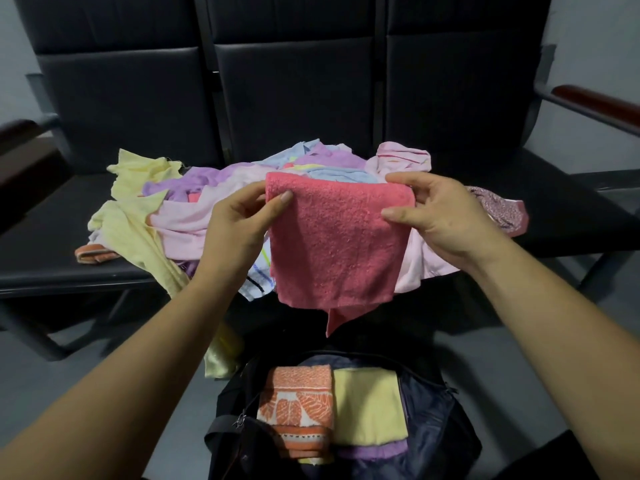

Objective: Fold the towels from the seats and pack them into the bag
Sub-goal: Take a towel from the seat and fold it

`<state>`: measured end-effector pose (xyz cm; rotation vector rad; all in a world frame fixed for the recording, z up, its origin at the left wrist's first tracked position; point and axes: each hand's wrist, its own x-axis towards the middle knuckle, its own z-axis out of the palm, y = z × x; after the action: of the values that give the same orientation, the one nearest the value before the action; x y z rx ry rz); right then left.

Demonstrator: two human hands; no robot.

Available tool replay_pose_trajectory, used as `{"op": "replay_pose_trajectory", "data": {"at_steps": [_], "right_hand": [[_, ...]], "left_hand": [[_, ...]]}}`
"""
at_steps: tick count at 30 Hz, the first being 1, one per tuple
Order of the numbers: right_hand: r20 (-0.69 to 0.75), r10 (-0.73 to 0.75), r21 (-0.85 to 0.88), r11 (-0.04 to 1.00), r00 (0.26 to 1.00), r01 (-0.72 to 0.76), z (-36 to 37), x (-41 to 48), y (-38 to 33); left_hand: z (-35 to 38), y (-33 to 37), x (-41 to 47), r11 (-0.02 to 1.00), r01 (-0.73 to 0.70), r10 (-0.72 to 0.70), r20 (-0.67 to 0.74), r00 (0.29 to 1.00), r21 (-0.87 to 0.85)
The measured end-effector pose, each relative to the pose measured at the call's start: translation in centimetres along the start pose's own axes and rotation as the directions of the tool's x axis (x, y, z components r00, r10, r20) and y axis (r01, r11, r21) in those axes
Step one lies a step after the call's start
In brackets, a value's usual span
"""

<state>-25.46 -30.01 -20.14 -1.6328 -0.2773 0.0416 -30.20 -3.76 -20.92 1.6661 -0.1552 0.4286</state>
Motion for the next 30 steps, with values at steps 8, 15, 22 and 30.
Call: {"op": "replay_pose_trajectory", "data": {"at_steps": [8, 15, 22, 30], "right_hand": [[-0.081, -0.119, 0.137, 0.982, 0.99, 0.129, 0.1, -0.6, -0.2], [-0.128, -0.026, 0.316, 0.946, 0.991, 0.065, 0.2, -1.7, -1.1], [0.25, 0.405, 0.437, 0.764, 0.88, -0.475, 0.0, -2.8, 4.4], [0.05, 0.637, 0.427, 0.682, 0.769, -0.593, 0.3, -4.3, 15.1]], "left_hand": [[1.0, 0.1, -0.7, 0.996, 0.022, -0.021, 0.018, 1.0, -0.085], [3.3, -0.6, -1.2, 0.951, 0.183, -0.19, -0.001, 0.982, -0.25], [4.8, -4.2, -2.6, 0.892, 0.343, -0.319, 0.13, 0.939, -0.294], [5.6, -12.9, -6.0, 0.825, 0.553, -0.5, 0.307, 0.81, -0.116]]}}
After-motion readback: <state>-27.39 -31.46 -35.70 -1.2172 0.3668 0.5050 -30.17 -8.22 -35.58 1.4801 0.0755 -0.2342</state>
